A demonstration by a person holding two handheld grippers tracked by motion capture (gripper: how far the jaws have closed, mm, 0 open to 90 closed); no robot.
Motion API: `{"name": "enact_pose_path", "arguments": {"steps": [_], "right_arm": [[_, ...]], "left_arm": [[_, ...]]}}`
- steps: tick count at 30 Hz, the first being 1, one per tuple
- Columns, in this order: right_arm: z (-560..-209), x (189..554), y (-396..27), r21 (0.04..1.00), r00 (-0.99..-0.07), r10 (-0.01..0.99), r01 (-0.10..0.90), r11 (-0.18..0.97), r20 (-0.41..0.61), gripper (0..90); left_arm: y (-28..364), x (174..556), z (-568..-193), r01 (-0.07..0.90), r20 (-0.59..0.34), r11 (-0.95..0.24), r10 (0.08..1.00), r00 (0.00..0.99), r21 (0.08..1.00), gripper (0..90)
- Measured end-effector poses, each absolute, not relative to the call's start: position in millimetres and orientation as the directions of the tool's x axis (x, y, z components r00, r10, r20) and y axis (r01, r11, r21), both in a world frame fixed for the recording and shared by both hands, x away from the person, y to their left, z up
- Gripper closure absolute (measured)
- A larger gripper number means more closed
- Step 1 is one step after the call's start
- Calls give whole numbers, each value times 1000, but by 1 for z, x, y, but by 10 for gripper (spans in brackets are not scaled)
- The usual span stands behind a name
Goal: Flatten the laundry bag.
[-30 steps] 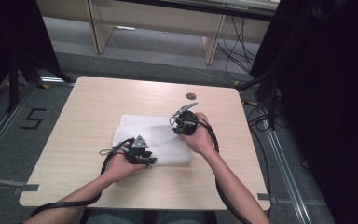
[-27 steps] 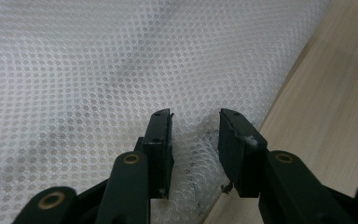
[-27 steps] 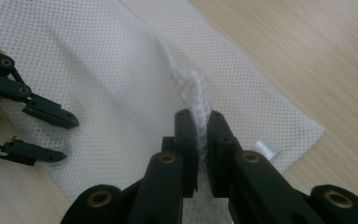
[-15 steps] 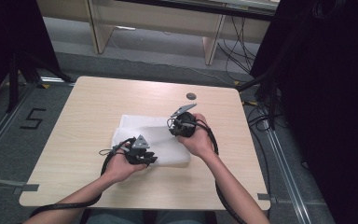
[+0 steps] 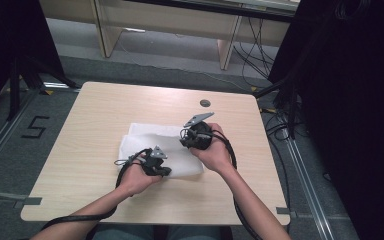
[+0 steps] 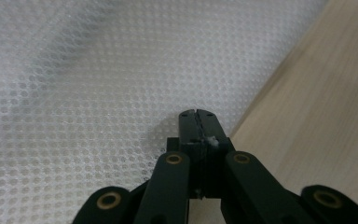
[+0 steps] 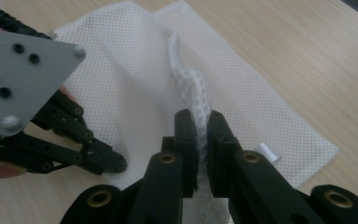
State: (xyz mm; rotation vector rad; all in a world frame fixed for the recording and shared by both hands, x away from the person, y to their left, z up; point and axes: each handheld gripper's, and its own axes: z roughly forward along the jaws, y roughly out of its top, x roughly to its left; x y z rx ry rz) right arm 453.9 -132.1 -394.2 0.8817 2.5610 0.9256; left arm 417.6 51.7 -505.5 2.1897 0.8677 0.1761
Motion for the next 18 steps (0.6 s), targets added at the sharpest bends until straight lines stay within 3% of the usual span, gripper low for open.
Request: {"name": "enact_pose_path", "arguments": {"steps": [4, 18], "right_arm": [[-390, 448, -133, 662, -811, 582, 404, 632, -61, 855], [-387, 432, -137, 689, -827, 561, 382, 616, -44, 855]], "left_arm": [[55, 420, -507, 556, -173, -443, 652, 738, 703, 895], [63, 420, -506, 597, -219, -390, 678, 701, 701, 893]]}}
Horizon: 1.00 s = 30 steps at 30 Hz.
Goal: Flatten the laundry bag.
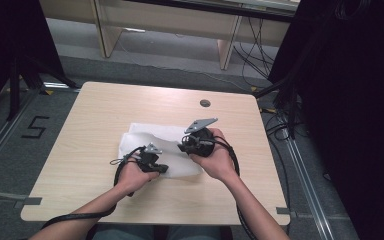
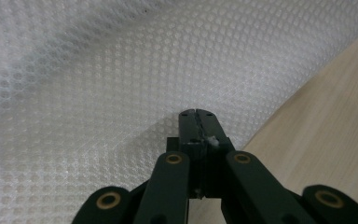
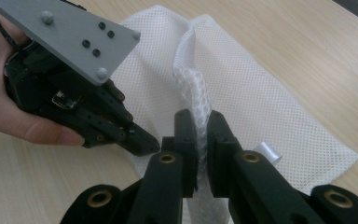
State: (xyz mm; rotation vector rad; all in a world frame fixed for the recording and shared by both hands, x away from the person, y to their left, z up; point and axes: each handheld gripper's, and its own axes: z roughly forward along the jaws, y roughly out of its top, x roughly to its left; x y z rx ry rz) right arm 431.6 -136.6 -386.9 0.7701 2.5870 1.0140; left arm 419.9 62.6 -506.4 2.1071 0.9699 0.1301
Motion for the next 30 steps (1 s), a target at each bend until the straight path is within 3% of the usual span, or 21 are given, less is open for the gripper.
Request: {"name": "enact_pose_path", "arguments": {"steps": [11, 13, 18, 22, 30], "right_arm": [[-386, 426, -141, 703, -830, 555, 365, 610, -51, 855], [-385, 421, -142, 692, -816, 578, 406, 597, -19, 855], [-388, 416, -148, 712, -846, 533, 361, 603, -22, 856], [-394, 407, -154, 706, -857, 514, 380, 598, 26, 856], [-405, 403, -156, 705, -872, 489, 356, 613, 15, 855]], "left_arm": [[60, 420, -506, 601, -220, -391, 681, 698, 697, 895], [62, 422, -507, 601, -224, -392, 677, 702, 697, 894], [65, 423, -507, 608, -232, -392, 676, 699, 690, 894], [67, 424, -507, 616, -237, -380, 685, 689, 690, 894], [84, 416, -500, 619, -237, -393, 681, 693, 680, 887]]}}
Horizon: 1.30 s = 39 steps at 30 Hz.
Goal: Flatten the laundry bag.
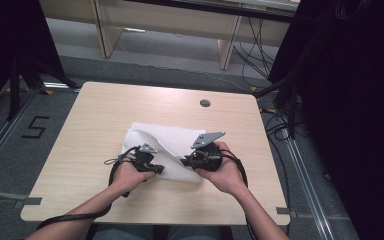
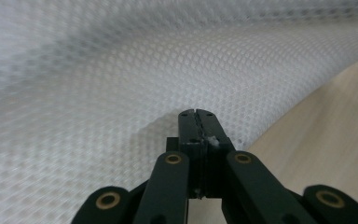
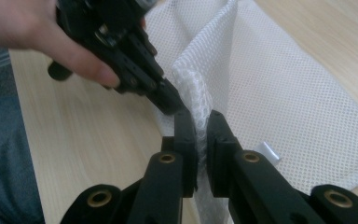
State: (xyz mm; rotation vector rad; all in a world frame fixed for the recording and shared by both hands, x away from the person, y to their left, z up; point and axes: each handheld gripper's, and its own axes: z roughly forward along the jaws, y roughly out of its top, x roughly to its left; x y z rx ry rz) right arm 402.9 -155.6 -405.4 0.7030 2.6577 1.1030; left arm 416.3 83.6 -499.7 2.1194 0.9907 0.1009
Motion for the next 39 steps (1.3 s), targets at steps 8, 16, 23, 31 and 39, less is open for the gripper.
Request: {"name": "enact_pose_path", "arguments": {"steps": [8, 16, 23, 31, 39], "right_arm": [[-414, 396, -152, 684, -894, 448, 337, 647, 17, 854], [-422, 385, -147, 651, -933, 360, 287, 703, 23, 853], [-436, 371, -136, 609, -958, 281, 253, 752, 51, 852], [-451, 360, -134, 569, -968, 232, 243, 785, 94, 850], [-453, 357, -137, 576, -971, 217, 232, 784, 96, 849]], "left_arm": [[124, 401, -485, 610, -209, -390, 700, 683, 690, 869], [173, 386, -474, 614, -194, -326, 753, 628, 719, 850], [198, 386, -469, 628, -209, -260, 793, 573, 734, 831], [212, 392, -466, 631, -206, -225, 819, 535, 742, 814], [231, 397, -467, 640, -183, -196, 860, 476, 743, 804]]}}
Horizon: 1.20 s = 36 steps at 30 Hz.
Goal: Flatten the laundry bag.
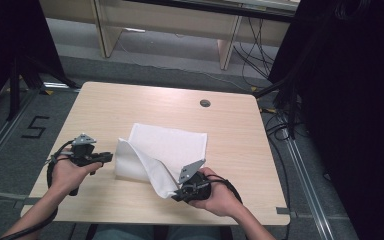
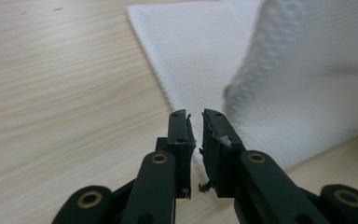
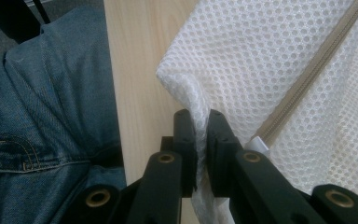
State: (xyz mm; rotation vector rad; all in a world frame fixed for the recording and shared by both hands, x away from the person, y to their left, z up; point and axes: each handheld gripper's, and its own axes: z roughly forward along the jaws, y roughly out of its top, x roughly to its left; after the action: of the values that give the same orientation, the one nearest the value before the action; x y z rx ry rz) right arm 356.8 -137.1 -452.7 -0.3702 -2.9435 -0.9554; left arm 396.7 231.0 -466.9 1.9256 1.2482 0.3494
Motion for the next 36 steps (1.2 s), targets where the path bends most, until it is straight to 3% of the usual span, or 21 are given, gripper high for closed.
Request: {"name": "enact_pose_path", "arguments": {"steps": [10, 19, 36], "right_arm": [[-454, 351, -140, 567, -968, 226, 246, 786, 107, 846], [-454, 346, -143, 564, -968, 226, 247, 788, 109, 843], [-459, 336, -150, 529, -967, 220, 255, 809, 130, 841]], "left_arm": [[247, 402, -471, 651, -197, -130, 893, 405, 748, 766], [246, 404, -471, 622, -179, -132, 893, 413, 772, 706], [238, 403, -474, 605, -197, -116, 883, 426, 788, 685]]}}
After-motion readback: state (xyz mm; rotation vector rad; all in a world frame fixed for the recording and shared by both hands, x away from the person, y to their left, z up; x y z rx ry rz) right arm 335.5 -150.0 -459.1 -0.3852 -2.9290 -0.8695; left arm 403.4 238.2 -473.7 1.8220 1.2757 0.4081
